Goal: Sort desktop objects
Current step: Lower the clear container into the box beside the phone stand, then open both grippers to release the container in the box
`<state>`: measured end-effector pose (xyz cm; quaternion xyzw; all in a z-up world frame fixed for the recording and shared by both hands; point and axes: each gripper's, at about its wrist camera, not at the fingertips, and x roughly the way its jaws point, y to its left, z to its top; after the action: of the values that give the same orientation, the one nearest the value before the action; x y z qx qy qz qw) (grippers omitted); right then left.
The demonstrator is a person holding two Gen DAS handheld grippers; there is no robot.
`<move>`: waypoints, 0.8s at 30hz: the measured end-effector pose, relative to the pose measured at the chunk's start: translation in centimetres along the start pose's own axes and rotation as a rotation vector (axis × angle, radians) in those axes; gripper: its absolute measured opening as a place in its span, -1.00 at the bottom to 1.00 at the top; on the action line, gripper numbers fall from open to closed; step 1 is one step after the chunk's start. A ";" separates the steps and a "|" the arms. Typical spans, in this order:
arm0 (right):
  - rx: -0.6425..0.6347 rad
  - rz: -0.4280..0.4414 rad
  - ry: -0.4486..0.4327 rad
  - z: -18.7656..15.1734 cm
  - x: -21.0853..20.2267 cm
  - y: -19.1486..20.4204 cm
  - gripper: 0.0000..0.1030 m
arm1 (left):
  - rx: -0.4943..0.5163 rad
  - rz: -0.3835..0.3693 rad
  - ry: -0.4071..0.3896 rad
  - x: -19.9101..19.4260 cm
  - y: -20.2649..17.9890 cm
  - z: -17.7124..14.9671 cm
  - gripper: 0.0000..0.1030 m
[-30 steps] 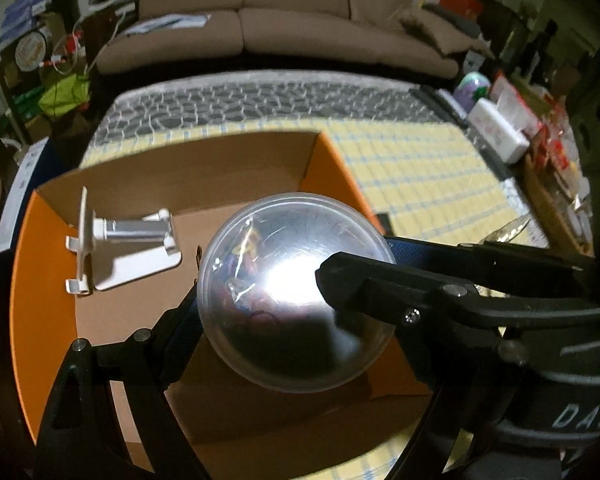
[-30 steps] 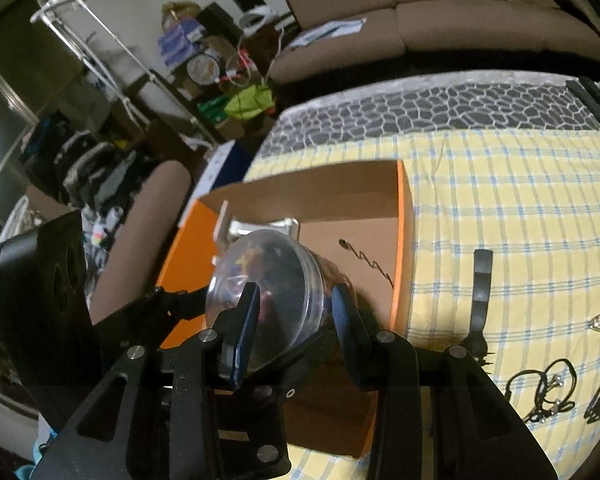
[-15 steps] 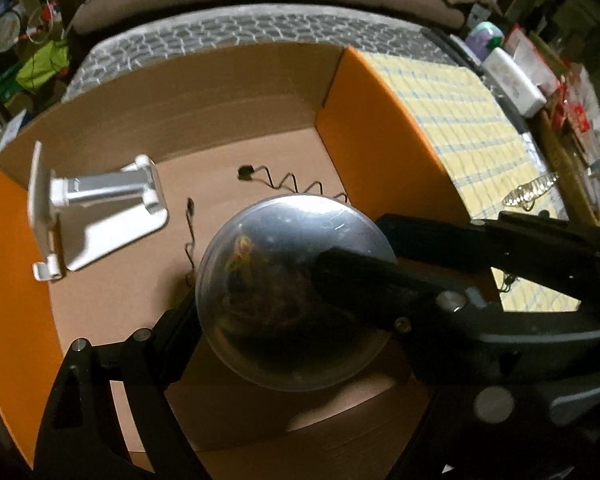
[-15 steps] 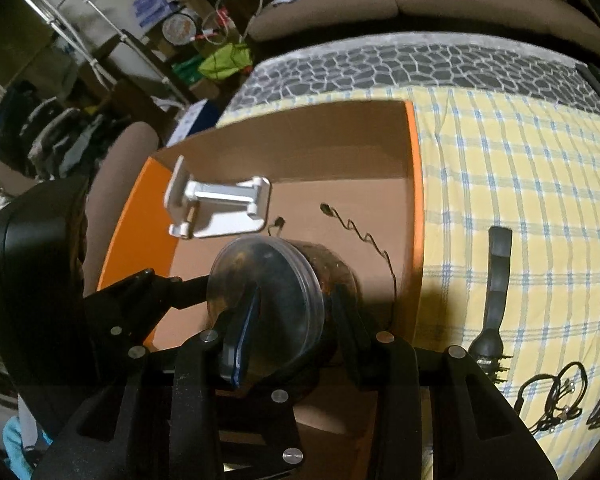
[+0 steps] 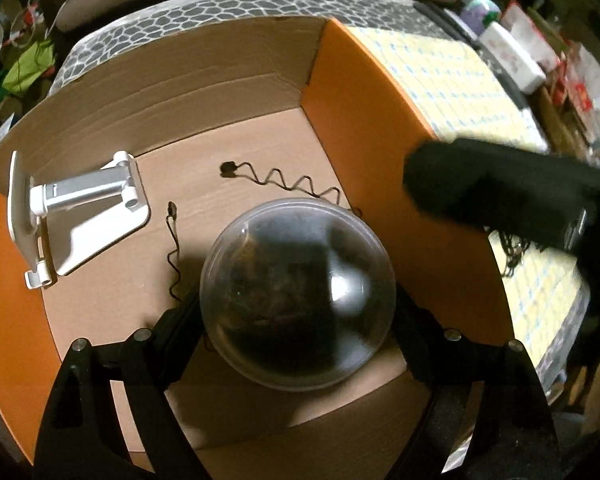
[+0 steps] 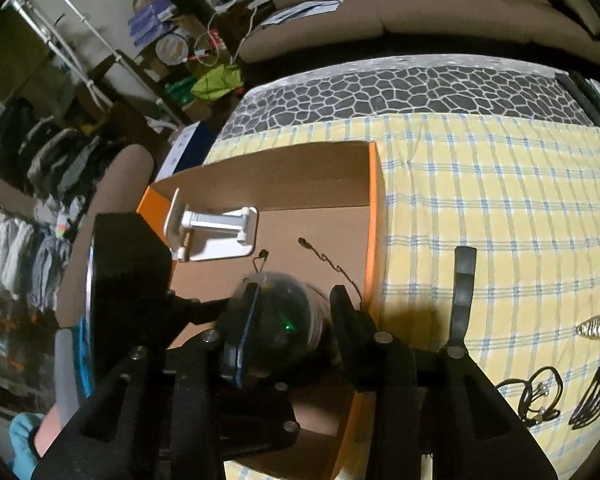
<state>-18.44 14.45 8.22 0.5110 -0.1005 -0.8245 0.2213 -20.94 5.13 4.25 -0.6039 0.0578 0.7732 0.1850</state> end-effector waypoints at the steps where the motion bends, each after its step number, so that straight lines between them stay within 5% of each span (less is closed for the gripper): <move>1: 0.002 0.000 -0.005 0.1 -0.3 -0.2 -0.27 | 0.011 0.002 0.004 0.0 -0.3 -0.2 0.63; 24: 0.026 0.001 -0.031 -0.4 -2.9 -2.0 -0.27 | 0.050 -0.026 0.066 -0.8 -2.0 -2.7 0.66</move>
<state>-17.53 17.60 9.61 0.5009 -0.1149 -0.8309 0.2133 -17.63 5.93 4.56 -0.6249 0.0750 0.7487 0.2081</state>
